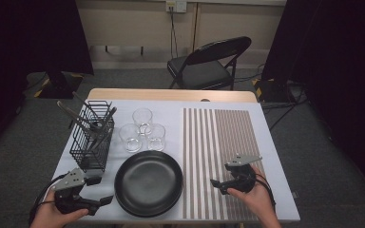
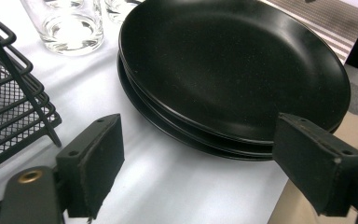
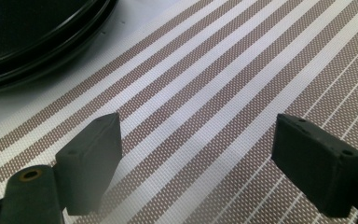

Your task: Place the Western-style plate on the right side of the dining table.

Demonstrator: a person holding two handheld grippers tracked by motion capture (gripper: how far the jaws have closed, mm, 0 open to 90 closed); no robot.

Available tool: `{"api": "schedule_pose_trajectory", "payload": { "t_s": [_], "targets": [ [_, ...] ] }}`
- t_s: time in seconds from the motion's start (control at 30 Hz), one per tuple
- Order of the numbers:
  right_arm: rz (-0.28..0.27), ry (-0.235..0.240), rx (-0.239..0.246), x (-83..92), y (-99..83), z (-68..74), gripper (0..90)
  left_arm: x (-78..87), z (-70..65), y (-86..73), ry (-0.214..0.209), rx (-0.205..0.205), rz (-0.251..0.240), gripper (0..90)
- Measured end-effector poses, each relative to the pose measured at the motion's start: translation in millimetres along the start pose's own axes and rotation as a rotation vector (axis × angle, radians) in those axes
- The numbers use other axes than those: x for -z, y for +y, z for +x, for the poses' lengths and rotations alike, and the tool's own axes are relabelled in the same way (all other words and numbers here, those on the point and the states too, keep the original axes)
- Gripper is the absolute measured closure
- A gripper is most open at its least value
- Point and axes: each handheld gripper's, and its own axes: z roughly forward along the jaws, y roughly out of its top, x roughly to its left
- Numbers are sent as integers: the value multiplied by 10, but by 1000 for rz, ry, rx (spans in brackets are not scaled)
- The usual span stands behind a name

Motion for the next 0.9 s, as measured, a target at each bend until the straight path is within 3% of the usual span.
{"api": "schedule_pose_trajectory", "payload": {
  "t_s": [0.5,0.77,0.9],
  "targets": [
    [-2,19,-3,-92,149,52,155,-23,-81,76,-27,-53,17,197],
    [-13,20,-5,-95,213,87,155,-61,-86,91,-37,-47,17,198],
    [-15,25,-1,-120,252,111,155,-103,-81,73,-43,-17,14,204]
  ]
}}
